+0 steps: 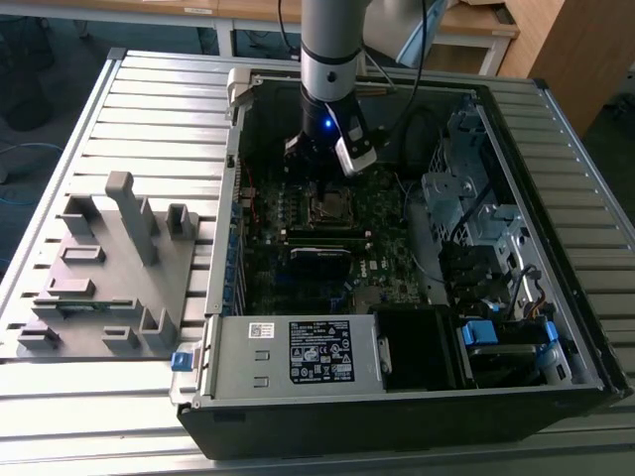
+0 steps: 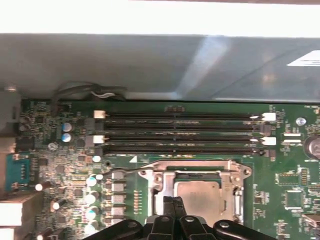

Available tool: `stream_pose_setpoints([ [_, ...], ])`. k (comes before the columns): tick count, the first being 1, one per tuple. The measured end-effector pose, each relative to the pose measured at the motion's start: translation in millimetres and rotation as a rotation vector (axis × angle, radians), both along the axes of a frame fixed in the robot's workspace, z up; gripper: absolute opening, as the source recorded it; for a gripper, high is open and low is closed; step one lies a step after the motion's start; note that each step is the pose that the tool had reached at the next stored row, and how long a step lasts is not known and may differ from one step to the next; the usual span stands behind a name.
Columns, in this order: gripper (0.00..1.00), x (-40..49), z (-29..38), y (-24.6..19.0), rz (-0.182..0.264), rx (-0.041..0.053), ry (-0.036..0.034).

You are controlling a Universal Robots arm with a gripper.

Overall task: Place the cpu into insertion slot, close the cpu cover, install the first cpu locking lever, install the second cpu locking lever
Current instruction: 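Close the cpu cover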

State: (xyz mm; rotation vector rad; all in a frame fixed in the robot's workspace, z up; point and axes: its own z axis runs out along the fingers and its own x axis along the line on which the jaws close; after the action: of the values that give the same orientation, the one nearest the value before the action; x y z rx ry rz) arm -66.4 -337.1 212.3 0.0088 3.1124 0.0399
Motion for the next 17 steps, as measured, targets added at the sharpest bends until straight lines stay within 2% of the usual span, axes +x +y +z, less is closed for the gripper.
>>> stream_pose_setpoints([
  [10, 0.10, 15.3, -0.6, 0.0, 0.000, 0.0000, 0.0000],
  [17, 0.10, 16.0, 1.6, 0.0, 0.000, -0.0001, 0.0000],
])
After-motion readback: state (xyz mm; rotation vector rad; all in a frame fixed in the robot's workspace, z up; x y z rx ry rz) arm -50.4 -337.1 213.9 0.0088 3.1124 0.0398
